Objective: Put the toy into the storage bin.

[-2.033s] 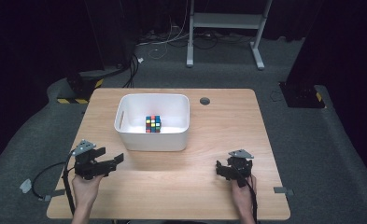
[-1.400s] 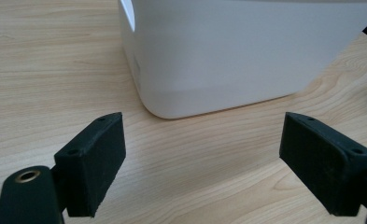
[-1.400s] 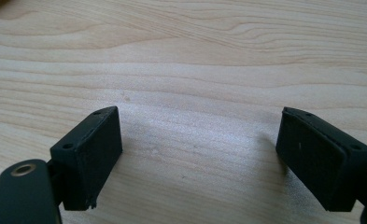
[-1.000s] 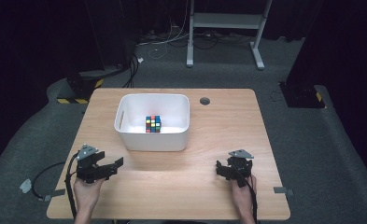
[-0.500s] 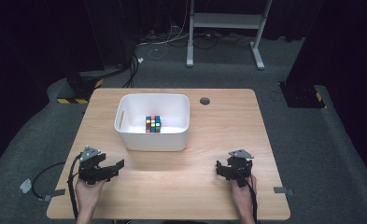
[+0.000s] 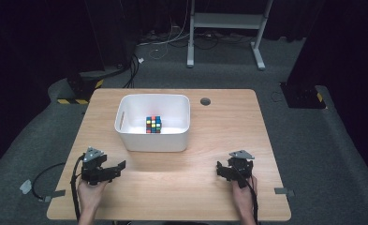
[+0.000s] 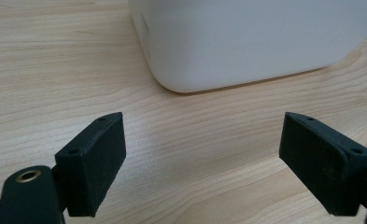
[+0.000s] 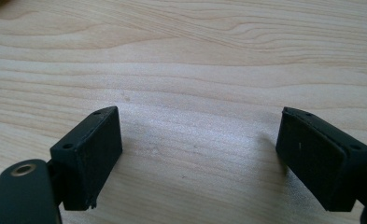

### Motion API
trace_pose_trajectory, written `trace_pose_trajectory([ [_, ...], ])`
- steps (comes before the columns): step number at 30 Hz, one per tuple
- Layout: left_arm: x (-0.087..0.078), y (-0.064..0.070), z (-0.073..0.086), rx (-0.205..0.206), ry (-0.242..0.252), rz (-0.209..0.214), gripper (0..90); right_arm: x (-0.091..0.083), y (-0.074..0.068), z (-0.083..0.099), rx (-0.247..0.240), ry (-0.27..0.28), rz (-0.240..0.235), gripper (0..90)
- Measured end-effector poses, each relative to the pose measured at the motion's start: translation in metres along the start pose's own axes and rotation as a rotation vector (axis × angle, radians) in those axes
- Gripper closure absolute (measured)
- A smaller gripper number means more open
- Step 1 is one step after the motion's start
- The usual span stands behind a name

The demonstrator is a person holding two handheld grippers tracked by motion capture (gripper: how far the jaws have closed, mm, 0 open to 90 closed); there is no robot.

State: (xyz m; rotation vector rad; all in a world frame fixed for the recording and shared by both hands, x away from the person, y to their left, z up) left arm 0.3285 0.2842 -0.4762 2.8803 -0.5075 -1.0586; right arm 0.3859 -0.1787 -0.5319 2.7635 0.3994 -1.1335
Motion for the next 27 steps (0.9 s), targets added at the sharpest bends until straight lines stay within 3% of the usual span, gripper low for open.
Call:
trace_pose_trajectory([
  [27, 0.02, -0.004, 0.008, -0.011, -0.037, -0.018, 15.0, 0.0, 0.0, 0.0, 0.0, 0.0, 0.0, 14.3],
])
Point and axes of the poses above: each handheld gripper's, and its own axes: x roughly forward along the jaws, z roughly out of its underside, y roughly to its right, the point moved 1 cm from there along x, roughly forward along the jaws
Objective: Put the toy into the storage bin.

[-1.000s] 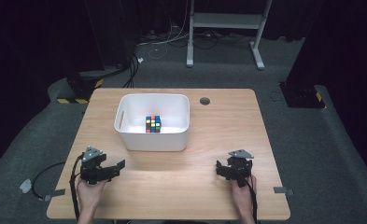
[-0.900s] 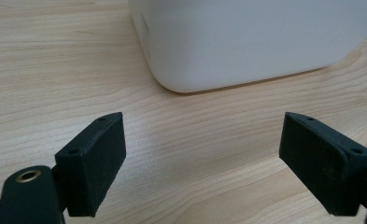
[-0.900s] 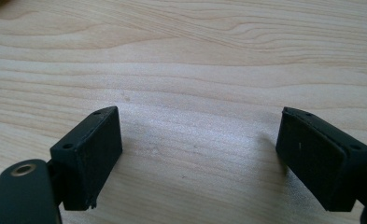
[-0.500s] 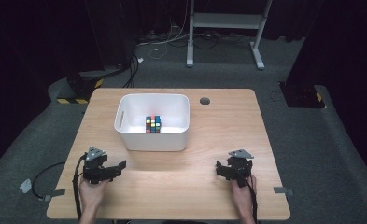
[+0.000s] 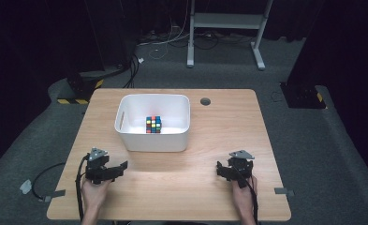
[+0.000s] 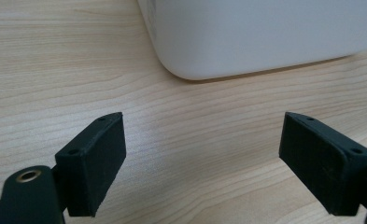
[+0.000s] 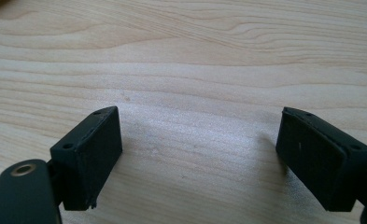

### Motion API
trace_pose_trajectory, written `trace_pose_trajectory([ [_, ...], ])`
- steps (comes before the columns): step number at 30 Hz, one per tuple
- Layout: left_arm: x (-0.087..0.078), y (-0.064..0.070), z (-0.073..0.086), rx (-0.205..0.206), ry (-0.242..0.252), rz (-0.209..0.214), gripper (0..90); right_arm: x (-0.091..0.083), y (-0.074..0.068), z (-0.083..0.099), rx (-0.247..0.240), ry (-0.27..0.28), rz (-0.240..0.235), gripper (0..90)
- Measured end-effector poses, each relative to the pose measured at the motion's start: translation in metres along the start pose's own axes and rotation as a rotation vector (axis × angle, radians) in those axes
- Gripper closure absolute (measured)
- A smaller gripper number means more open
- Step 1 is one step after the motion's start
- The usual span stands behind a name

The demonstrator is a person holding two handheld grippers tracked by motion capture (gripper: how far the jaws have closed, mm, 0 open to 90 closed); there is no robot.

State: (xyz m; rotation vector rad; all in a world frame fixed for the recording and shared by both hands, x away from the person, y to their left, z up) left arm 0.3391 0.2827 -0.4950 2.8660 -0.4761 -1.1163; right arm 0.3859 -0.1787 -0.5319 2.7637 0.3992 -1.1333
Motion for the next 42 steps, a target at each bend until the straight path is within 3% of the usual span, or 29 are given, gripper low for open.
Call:
trace_pose_trajectory([
  [24, 0.014, -0.006, 0.005, -0.005, -0.014, -0.036, 15.2, 0.0, 0.0, 0.0, 0.0, 0.0, 0.0, 14.3],
  [37, 0.019, -0.014, 0.008, -0.031, -0.019, -0.064, 15.3, 0.0, 0.0, 0.0, 0.0, 0.0, 0.0, 14.3],
  [42, 0.021, -0.013, 0.009, -0.014, -0.025, -0.09, 15.3, 0.0, 0.0, 0.0, 0.0, 0.0, 0.0, 14.3],
])
Point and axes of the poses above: each handheld gripper's, and its own axes: x roughly forward along the jaws, z roughly out of its underside, y roughly to its right, the point moved 1 cm from there along x, roughly forward along the jaws
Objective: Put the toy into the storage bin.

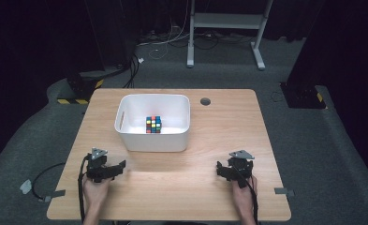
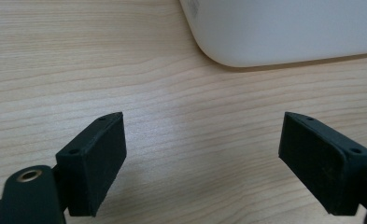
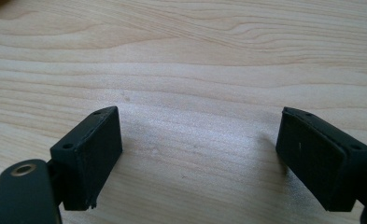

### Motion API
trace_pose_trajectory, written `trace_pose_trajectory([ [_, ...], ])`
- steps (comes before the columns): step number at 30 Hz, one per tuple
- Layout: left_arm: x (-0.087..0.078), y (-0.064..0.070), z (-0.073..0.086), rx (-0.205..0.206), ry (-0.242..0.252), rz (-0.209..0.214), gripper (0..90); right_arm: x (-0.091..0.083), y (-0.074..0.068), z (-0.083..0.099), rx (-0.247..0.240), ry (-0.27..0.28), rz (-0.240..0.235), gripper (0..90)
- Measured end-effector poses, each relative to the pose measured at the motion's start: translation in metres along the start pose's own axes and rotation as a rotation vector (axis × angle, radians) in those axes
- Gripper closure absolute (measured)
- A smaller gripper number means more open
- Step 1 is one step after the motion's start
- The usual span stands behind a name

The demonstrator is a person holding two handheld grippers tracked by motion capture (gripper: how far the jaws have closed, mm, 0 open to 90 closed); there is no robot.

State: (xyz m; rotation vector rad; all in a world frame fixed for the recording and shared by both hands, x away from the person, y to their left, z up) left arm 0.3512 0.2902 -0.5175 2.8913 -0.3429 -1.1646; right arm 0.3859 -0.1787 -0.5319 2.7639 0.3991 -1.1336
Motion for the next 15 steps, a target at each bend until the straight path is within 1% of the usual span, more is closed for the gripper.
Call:
trace_pose_trajectory([
  [2, 0.0008, 0.0008, 0.0002, 0.013, 0.001, -0.011, 15.3, 0.0, 0.0, 0.0, 0.0, 0.0, 0.0, 14.2],
  [4, 0.0013, 0.0009, 0.0004, 0.013, 0.002, -0.013, 15.3, 0.0, 0.0, 0.0, 0.0, 0.0, 0.0, 14.3],
  [11, 0.004, -0.0006, 0.001, 0.005, 0.006, -0.018, 15.3, 0.0, 0.0, 0.0, 0.0, 0.0, 0.0, 14.3],
  [13, 0.0044, -0.0013, 0.001, -0.005, 0.013, -0.009, 15.3, 0.0, 0.0, 0.0, 0.0, 0.0, 0.0, 14.3],
  [15, 0.0046, -0.0022, 0.0011, -0.012, 0.017, -0.012, 15.4, 0.0, 0.0, 0.0, 0.0, -0.001, 0.0, 14.3],
])
Point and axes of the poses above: each handheld gripper's, and its own axes: x roughly forward along the jaws, z roughly out of its underside, y roughly to its right, the point moved 1 cm from there along x, roughly forward along the jaws
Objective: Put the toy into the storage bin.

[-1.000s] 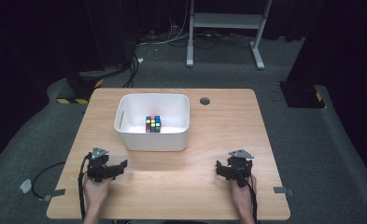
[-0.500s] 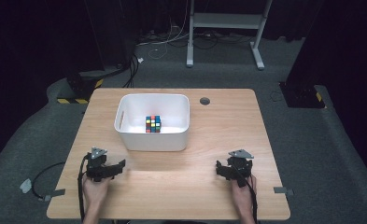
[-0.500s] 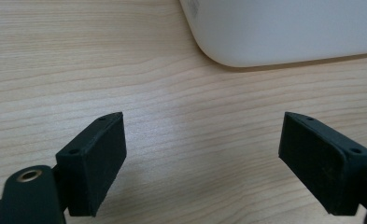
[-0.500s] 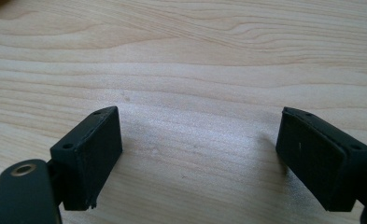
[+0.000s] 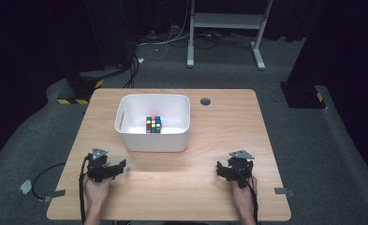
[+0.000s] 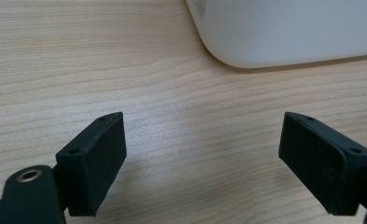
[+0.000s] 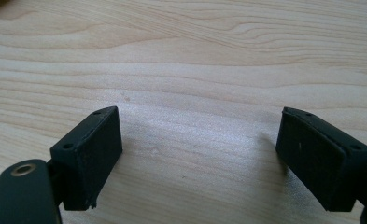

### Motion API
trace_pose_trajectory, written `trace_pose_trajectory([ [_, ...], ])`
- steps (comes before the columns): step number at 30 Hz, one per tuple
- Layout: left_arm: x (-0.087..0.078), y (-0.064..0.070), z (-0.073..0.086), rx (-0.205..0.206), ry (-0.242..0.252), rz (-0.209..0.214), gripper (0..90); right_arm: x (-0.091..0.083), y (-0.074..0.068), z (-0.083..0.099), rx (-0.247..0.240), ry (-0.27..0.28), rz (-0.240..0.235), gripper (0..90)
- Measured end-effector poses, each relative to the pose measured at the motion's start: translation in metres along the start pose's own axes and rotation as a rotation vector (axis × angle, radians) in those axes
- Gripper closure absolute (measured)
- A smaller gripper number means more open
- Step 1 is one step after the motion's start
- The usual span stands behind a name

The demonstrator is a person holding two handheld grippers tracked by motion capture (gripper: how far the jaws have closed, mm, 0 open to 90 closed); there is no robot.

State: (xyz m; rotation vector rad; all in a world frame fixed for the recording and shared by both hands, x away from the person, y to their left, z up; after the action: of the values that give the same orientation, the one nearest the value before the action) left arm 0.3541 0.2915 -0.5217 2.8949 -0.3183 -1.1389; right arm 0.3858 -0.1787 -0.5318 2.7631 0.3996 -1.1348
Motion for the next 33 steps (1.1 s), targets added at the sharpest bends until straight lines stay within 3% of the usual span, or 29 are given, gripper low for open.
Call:
trace_pose_trajectory([
  [11, 0.005, 0.0, -0.001, 0.012, -0.003, -0.035, 15.6, 0.0, 0.0, 0.0, 0.0, 0.001, 0.001, 14.3],
  [33, 0.014, -0.002, 0.001, 0.014, -0.014, -0.056, 15.7, 0.0, 0.0, 0.0, 0.0, 0.0, 0.001, 14.3],
])
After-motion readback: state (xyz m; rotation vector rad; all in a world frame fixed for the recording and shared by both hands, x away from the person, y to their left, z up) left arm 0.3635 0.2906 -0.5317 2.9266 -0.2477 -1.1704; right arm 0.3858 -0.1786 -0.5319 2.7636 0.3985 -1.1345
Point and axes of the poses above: each handheld gripper's, and its own axes: x roughly forward along the jaws, z roughly out of its underside, y roughly to its right, the point moved 1 cm from there along x, roughly forward along the jaws
